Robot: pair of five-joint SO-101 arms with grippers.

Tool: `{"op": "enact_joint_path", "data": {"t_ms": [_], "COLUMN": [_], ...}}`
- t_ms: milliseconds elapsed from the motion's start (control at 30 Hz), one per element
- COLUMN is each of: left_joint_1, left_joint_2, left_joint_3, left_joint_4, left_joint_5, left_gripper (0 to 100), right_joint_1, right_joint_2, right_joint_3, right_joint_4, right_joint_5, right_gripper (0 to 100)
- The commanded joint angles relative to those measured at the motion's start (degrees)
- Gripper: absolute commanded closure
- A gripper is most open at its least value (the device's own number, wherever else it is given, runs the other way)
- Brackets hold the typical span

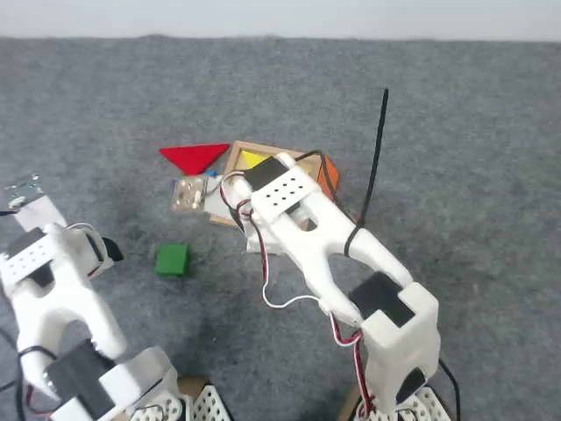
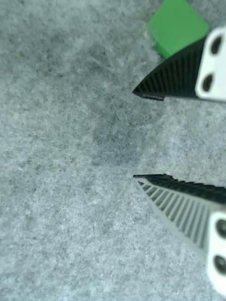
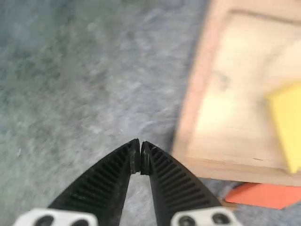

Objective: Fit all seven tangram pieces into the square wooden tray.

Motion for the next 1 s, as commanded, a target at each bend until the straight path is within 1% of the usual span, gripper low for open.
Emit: {"op": "enact_joint_path", "data": {"t_ms": [0,133,200,333,400,567,733,833,900,967], "left_joint_1": [0.18,0.18,0.18,0.18,0.18,0.18,0.18,0.18,0.18,0.18], "left_joint_2": [-2.73,-2.73,-2.73,-2.81,-2.81,-2.81,-2.81,-2.81,-2.81,-2.81], "left_joint_3": [-0.22,-0.22,0.04,2.77,3.21,3.21,3.21,3.3,3.3,3.3], "left_joint_4": [-0.7,-0.7,-0.79,-6.33,-7.3,-7.21,-7.21,-7.21,-7.21,-7.21], "left_joint_5": [-0.79,-0.79,-0.79,-0.79,-0.79,-0.79,-0.79,-0.79,-0.79,-0.79], "left_gripper": [76,76,76,76,76,76,76,76,76,76], "right_joint_1": [1.71,5.14,6.29,7.6,7.78,6.64,6.64,6.64,6.64,6.73], "right_joint_2": [-0.13,4.18,5.05,5.58,5.76,5.76,5.14,5.14,4.35,1.54], "right_joint_3": [-1.67,-1.76,-1.67,-1.58,-1.32,0.97,5.1,5.63,4.66,3.16], "right_joint_4": [-8.22,-15.69,-15.52,-10.86,-8.22,-0.48,2.42,3.3,4.44,5.41], "right_joint_5": [-7.03,-16.26,-17.67,-17.41,-15.38,-5.27,2.64,4.92,5.19,5.01], "right_gripper": [96.0,96.5,96.5,96.5,96.5,96.6,96.6,96.7,98.9,99.0]}}
